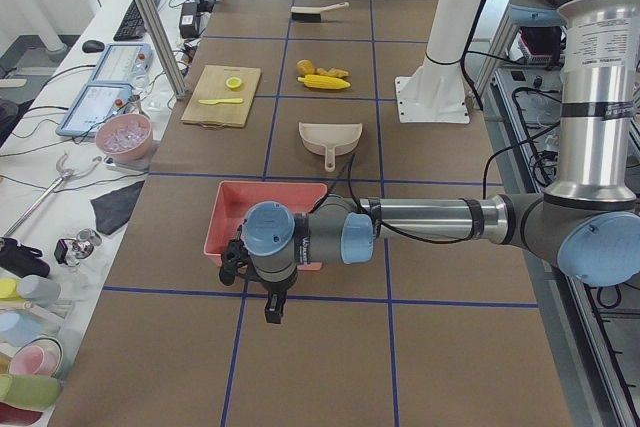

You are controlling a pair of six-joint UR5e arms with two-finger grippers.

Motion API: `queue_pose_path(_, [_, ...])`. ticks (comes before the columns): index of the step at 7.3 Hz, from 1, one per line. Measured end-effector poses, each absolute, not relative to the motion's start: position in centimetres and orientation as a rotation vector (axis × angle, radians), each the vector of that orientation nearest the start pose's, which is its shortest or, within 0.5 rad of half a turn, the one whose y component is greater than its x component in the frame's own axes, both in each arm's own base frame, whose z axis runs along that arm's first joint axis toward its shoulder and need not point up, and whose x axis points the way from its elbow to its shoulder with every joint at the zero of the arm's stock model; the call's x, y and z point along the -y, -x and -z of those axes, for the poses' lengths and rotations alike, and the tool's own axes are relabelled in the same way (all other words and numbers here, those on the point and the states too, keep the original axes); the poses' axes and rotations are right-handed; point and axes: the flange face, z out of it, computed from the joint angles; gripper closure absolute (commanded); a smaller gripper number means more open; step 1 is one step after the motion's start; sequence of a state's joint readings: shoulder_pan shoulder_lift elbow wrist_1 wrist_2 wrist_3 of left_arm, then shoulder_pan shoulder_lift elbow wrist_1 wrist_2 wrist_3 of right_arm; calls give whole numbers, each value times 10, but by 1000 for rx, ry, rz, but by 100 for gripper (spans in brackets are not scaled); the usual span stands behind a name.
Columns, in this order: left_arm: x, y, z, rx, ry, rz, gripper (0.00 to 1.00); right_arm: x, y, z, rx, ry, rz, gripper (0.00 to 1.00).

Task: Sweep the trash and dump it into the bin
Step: 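Move both grippers down toward the white dustpan and the white brush, then grasp the dustpan handle with left gripper while right grasps the brush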

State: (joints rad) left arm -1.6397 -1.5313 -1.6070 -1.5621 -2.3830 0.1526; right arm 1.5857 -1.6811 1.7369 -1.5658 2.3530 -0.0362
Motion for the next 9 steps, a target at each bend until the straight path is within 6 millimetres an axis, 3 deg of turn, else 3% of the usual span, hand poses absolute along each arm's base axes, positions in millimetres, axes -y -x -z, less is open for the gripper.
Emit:
queue_pose_path(2, [475,93,-630,-802,-119,-92,1,448,-69,-626,785,-86,47,0])
queue_pose_path(4, [485,92,-576,-800,-130,-100,1,451,-58,-617,812,-78,37,0])
queue_pose_path(5, [499,88,-542,-802,-115,-108,0,453,-45,-609,838,-65,23,0])
queue_pose_path(6, [514,68,-500,-801,-113,-157,0,455,-28,-594,858,-60,7,0])
queue_pose_path(8, [529,-20,-411,-792,-166,-372,0,455,15,-559,877,-26,-25,0])
queue_pose_path(9, [535,-65,-372,-793,-185,-469,0,452,47,-543,867,6,-31,0])
